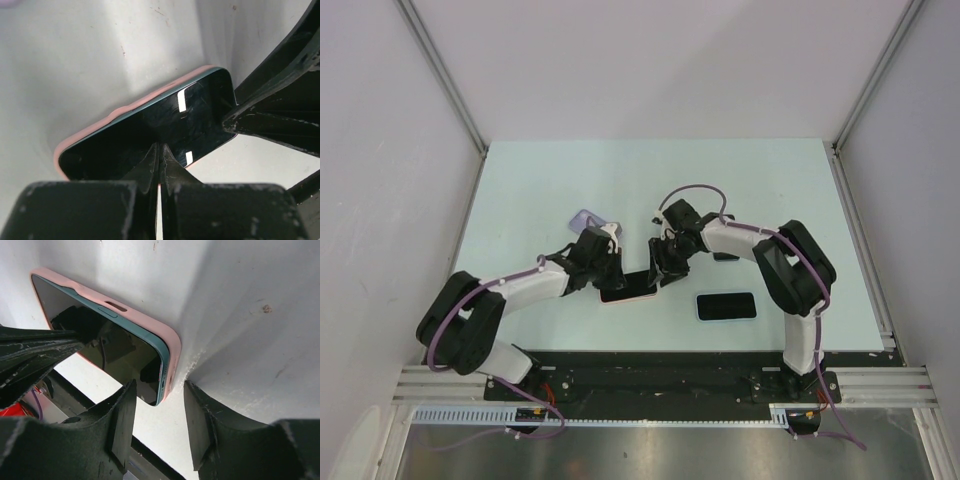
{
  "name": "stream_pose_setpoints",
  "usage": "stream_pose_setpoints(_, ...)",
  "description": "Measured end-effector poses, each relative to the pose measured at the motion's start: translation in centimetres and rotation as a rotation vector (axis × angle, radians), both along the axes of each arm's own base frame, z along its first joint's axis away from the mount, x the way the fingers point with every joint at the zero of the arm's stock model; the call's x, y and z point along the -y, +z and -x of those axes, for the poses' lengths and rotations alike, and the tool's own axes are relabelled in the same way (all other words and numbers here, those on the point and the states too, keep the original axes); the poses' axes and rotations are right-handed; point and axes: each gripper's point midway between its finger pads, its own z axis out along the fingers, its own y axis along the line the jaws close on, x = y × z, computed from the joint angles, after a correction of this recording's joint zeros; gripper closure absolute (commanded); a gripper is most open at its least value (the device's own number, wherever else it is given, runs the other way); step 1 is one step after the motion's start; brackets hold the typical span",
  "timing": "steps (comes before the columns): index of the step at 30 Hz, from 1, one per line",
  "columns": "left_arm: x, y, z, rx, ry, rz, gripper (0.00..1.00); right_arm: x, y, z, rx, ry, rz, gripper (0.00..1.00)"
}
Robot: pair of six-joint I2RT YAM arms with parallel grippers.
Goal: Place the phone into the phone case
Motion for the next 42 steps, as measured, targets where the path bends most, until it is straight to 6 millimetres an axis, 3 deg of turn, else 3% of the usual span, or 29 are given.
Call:
stream_pose_setpoints(10, 1.3, -0.3, 0.1, -0.021, -0.037, 0.012, 1.00, -0.7, -0.5, 0.5, -0.016, 0.026, -0.010, 0.69)
stream_pose_setpoints(22, 3.1, -0.4, 0.2, -0.026, -0.087, 0.053, 1.00, -0.6, -0.8, 0.5, -0.013, 0.035, 0.028, 0.73)
stream_pose_setpoints(42, 3.8, -0.7, 0.7, -0.047, -0.102, 0.072, 1.00, -0.3, -1.7, 0.7, 0.070, 0.055, 0.175, 0.79)
